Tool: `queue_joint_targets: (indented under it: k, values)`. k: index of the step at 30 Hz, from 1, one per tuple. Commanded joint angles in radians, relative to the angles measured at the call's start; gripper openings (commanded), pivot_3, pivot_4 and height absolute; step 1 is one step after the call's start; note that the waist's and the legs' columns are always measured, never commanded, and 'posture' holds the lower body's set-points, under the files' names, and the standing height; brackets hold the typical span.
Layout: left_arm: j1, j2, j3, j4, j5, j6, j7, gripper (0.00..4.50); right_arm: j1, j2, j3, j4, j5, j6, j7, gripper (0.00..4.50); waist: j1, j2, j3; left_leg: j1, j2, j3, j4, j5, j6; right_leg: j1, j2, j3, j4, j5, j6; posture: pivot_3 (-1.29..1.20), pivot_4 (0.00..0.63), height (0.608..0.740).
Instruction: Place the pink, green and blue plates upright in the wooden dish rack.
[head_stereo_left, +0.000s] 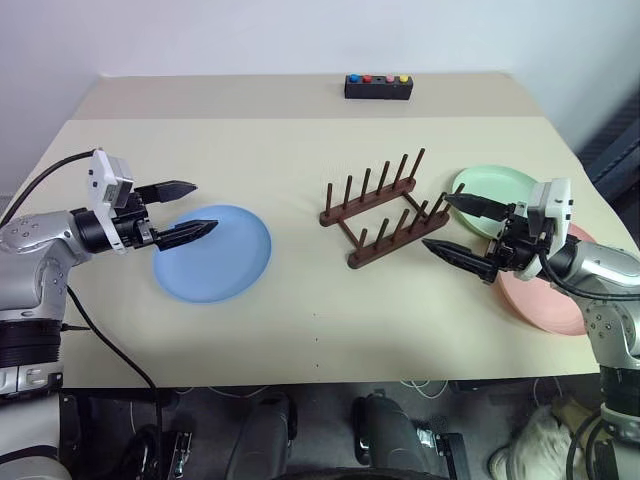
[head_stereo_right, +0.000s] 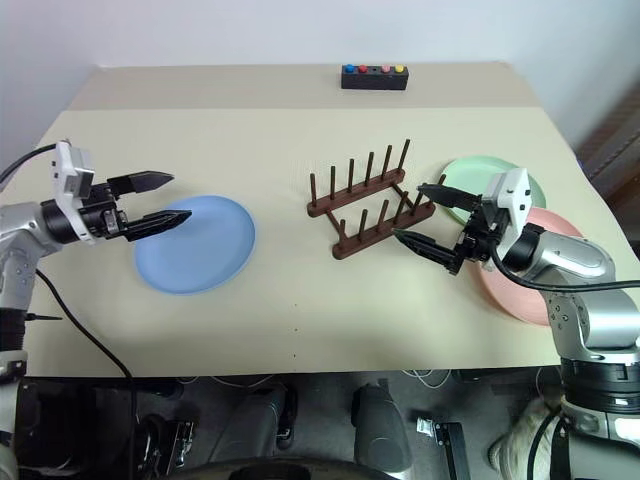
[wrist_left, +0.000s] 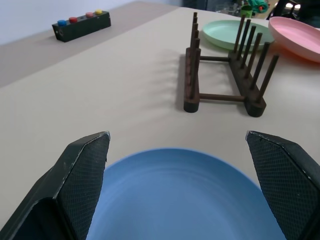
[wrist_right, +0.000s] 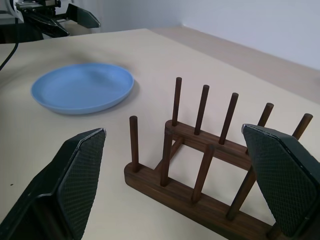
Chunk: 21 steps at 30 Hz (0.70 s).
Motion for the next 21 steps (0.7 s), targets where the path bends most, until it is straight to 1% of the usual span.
queue_joint_targets:
  k: [1,4,8,13,16,19,21]
  values:
    - [0.007,0.023,-0.010,-0.062,0.014,0.035,0.021,4.50,-0.027,0.005,0.006,0.007,-0.012,-0.033,0.004,4.47,0.000,0.000,0.000,0.000,0.000,0.000,0.000,0.000,0.000,0.000,0.000,0.000,0.000,0.000,0.000,0.00,0.150,0.740]
    - [0.012,0.009,-0.020,-0.066,0.023,0.032,0.032,4.50,-0.056,0.005,0.016,0.024,-0.021,-0.041,0.007,4.47,-0.002,0.000,0.000,0.000,0.000,0.000,0.000,0.000,0.000,0.000,0.000,0.000,0.000,0.000,0.000,0.00,0.150,0.740]
    - [-0.039,-0.002,-0.027,-0.053,-0.013,0.088,0.024,4.50,-0.079,-0.017,-0.004,0.051,-0.012,-0.045,0.024,4.47,-0.001,0.000,0.000,0.000,0.000,0.000,0.000,0.000,0.000,0.000,0.000,0.000,0.000,0.000,0.000,0.00,0.150,0.740]
    - [-0.078,-0.025,-0.048,-0.055,-0.005,0.102,0.020,4.50,-0.076,-0.009,0.006,0.070,-0.031,-0.070,0.029,4.47,0.000,0.000,0.000,0.000,0.000,0.001,0.000,0.000,0.000,0.000,0.000,0.000,0.000,0.000,0.000,0.00,0.150,0.740]
    - [-0.102,-0.068,-0.065,-0.099,-0.003,0.106,0.047,4.50,-0.082,0.001,0.008,0.066,-0.041,-0.082,0.014,4.47,0.000,0.000,0.000,0.000,0.000,0.000,0.000,0.000,0.000,0.000,0.000,0.000,0.000,0.000,0.000,0.00,0.150,0.740]
    - [-0.109,-0.118,-0.103,-0.148,0.030,0.098,0.094,4.50,-0.070,-0.011,-0.015,0.064,-0.034,-0.082,0.016,4.47,0.000,0.000,0.000,0.000,0.000,0.001,0.001,0.000,0.000,0.000,0.000,0.000,0.000,0.000,0.000,0.00,0.150,0.740]
    - [-0.106,-0.149,-0.139,-0.187,0.021,0.140,0.110,4.50,-0.049,-0.010,-0.023,0.051,-0.041,-0.088,0.002,4.47,0.001,0.000,0.000,0.000,0.000,0.001,0.001,0.000,0.000,0.000,0.000,0.000,0.000,0.000,0.000,0.00,0.150,0.740]
